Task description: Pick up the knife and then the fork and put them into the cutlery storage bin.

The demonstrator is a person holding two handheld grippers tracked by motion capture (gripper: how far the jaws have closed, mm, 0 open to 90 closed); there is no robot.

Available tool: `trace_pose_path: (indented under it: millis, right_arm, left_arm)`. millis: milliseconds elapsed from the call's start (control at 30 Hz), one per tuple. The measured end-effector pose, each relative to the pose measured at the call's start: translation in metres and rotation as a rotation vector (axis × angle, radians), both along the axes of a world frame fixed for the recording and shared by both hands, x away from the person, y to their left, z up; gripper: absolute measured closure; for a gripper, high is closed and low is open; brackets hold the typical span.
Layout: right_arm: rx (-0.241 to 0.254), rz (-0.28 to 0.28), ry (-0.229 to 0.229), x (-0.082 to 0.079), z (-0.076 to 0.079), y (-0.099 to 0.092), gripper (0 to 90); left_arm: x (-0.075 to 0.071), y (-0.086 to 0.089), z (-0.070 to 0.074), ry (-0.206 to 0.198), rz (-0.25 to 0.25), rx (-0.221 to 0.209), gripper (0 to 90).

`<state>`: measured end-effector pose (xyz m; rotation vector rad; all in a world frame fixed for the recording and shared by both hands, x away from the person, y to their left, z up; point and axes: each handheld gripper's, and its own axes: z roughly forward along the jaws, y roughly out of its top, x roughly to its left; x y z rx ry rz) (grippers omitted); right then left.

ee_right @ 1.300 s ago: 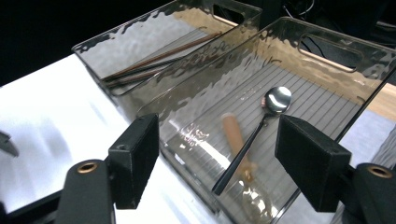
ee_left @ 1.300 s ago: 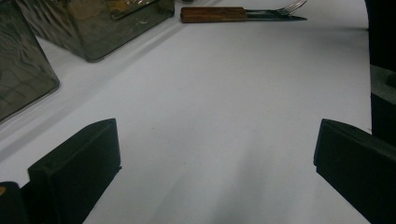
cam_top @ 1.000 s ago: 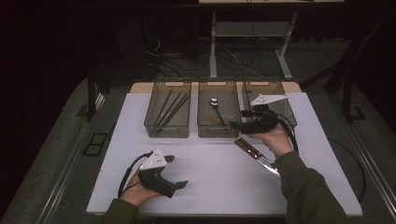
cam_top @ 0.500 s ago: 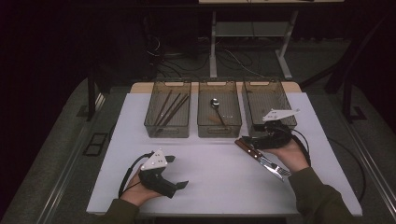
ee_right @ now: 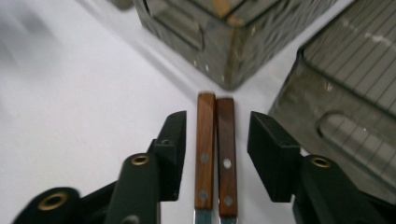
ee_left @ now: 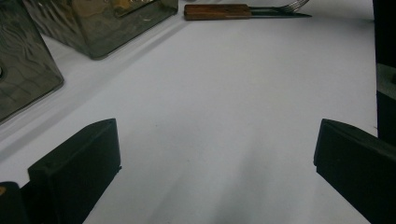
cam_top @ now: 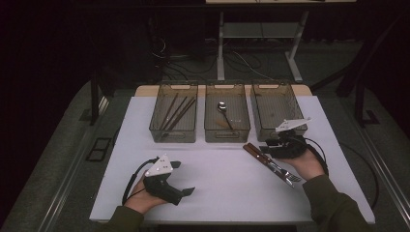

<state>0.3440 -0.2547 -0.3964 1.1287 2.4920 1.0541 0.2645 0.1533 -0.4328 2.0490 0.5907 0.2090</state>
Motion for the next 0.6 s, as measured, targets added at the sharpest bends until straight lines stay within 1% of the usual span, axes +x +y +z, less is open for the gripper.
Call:
trace_pose_path:
  millis: [100, 200, 267, 333, 600]
  right_arm:
    - [-0.041, 0.001, 0.022, 0.001, -0.005, -0.002, 65.6]
    - [-0.071, 0.009, 0.059, 0.003, -0.01, -0.004, 68.4]
    - [-0.08, 0.012, 0.077, 0.004, -0.012, -0.006, 69.3]
    - [-0.077, 0.016, 0.085, 0.005, -0.013, -0.007, 69.3]
    - [-0.11, 0.041, 0.116, 0.007, -0.023, -0.01, 69.7]
  left_arm:
    - [0.0, 0.0, 0.0, -0.001, -0.001, 0.001, 0.0]
    - [0.0, 0.0, 0.0, -0.002, -0.001, 0.002, 0.0]
    - [0.0, 0.0, 0.0, -0.002, -0.001, 0.001, 0.0]
    - [0.0, -0.001, 0.0, 0.0, 0.003, -0.004, 0.0]
    - [0.0, 0.0, 0.0, 0.001, 0.003, -0.001, 0.0]
